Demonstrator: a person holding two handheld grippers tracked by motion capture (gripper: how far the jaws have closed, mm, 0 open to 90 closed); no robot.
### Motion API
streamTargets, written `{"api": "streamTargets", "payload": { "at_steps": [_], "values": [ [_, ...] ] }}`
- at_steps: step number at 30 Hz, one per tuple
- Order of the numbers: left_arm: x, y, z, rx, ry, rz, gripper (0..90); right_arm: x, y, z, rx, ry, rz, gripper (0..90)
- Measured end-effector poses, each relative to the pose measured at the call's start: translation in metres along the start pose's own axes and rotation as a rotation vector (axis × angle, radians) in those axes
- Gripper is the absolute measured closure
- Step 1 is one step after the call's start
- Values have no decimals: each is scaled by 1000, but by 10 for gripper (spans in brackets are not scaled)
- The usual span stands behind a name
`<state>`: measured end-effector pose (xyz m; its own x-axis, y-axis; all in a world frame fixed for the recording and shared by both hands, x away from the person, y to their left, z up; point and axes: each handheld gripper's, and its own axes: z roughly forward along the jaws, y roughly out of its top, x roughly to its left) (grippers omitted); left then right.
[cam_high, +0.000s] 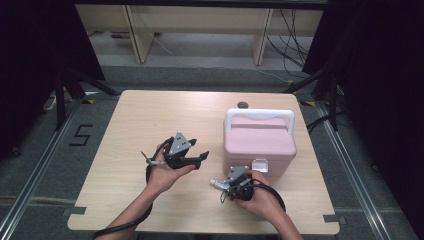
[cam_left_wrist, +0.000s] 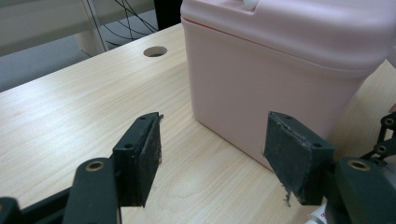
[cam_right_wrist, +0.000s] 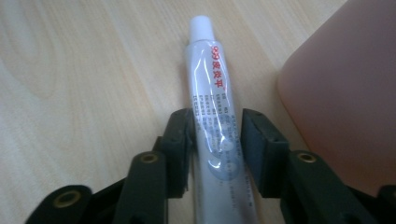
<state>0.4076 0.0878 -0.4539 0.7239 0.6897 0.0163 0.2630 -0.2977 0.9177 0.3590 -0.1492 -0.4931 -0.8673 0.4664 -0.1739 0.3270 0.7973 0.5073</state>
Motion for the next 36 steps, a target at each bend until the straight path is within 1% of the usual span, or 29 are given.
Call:
{"api": "streamTargets", "payload": {
  "at_steps": [1,2,3,4,5,6,7,8,9,10,11,12,13,14,15,16,17,18,19,22,23,24,26,28,30,31,34,35,36],
  "values": [
    [0,0,0,0,0,0,361,-1,0,0,5,26,-8,665],
    [0,0,0,0,0,0,361,1,1,-1,8,56,33,670],
    [0,0,1,-7,-6,-2,361,1,0,-2,26,41,58,679],
    [0,0,1,-4,-6,-1,361,2,0,-2,9,33,49,685],
    [0,0,1,1,-4,5,361,2,0,-2,16,47,64,688],
    [0,0,1,-1,-4,4,361,3,0,-3,16,45,59,690],
    [0,0,1,-1,-5,4,361,3,0,-3,21,43,67,691],
    [0,0,1,-1,-5,5,361,2,0,-3,17,54,48,693],
    [0,0,1,-1,-6,4,360,2,0,-2,7,51,29,694],
    [0,0,1,0,-6,5,360,2,-1,-3,11,53,32,695],
    [1,-1,1,-5,-12,4,360,1,-1,-4,19,86,29,696],
    [1,-1,1,-5,-9,3,360,2,-2,-5,20,97,35,696],
    [1,0,0,-1,-3,3,360,1,-4,-7,26,119,27,696],
    [1,-1,-1,-2,-3,-3,360,-1,-7,-11,33,137,7,696],
    [2,-1,-2,-3,-1,-7,359,-2,-10,-15,42,140,11,696],
    [2,-1,-2,-3,-1,-7,359,-2,-10,-15,42,140,11,696],
    [3,-2,-2,-9,-6,-11,359,-7,-15,-21,43,149,-17,696],
    [4,-2,-3,-4,0,-10,359,-16,-25,-34,36,178,-46,696],
    [5,-2,-4,-7,4,-19,359,-20,-30,-40,48,174,-51,696],
    [6,-2,-4,-9,7,-20,359,-30,-47,-58,89,184,-85,695],
    [6,-2,-5,-9,8,-19,359,-30,-47,-58,89,184,-85,695],
    [5,-2,-5,-10,6,-19,360,-36,-59,-67,101,189,-98,695],
    [4,-2,-4,-8,5,-17,359,-40,-68,-73,109,195,-103,695],
    [3,-2,-4,-4,5,-15,359,-45,-77,-76,116,214,-129,695],
    [2,-3,-2,-2,0,-15,360,-46,-80,-77,122,216,-120,695],
    [2,-3,-1,0,-4,-7,359,-48,-85,-76,129,225,-122,695],
    [0,-2,1,3,-6,-13,359,-51,-87,-72,120,231,-120,695],
    [0,-2,1,3,-7,-12,359,-50,-88,-72,122,233,-112,695],
    [0,-2,1,3,-8,-11,359,-51,-87,-70,112,238,-126,694]
  ]
}}
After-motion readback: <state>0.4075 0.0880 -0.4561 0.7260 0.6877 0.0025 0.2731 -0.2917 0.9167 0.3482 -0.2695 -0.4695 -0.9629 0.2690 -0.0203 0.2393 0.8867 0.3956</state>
